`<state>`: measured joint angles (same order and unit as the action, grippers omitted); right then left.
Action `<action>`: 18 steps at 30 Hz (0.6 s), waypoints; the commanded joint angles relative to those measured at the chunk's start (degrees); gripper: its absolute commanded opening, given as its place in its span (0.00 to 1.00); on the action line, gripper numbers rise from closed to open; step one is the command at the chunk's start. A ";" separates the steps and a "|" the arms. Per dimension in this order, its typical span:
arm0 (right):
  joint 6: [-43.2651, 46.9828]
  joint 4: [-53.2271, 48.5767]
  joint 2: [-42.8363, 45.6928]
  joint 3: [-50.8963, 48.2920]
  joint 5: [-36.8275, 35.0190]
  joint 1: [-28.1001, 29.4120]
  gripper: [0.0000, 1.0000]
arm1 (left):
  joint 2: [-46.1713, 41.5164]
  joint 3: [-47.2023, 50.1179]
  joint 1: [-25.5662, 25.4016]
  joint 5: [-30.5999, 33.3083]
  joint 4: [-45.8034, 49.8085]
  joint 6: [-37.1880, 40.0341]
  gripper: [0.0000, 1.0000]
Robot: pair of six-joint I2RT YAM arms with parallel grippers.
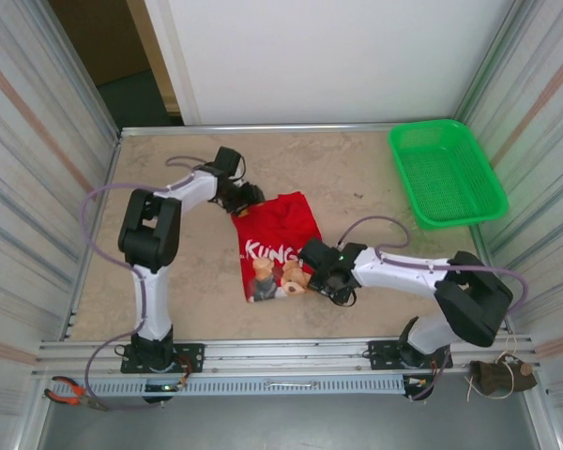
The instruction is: Fold the inside-out t-shirt
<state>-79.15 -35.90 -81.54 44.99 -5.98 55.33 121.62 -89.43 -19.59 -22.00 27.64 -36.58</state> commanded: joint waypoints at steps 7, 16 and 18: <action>29.65 -3.64 8.60 15.01 -3.24 -13.72 0.60 | -7.80 -8.29 2.03 -5.35 8.89 10.65 0.56; 51.12 -1.78 -15.12 34.24 8.99 -22.43 0.66 | -32.38 26.19 0.41 -5.78 -4.48 -1.40 0.56; 51.68 -0.82 -18.62 36.02 9.17 -21.75 0.67 | -36.70 32.51 -1.57 -5.19 -6.84 -3.08 0.54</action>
<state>-34.37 -35.64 -96.29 78.87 -0.25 32.69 88.23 -63.35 -19.20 -26.55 24.75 -35.33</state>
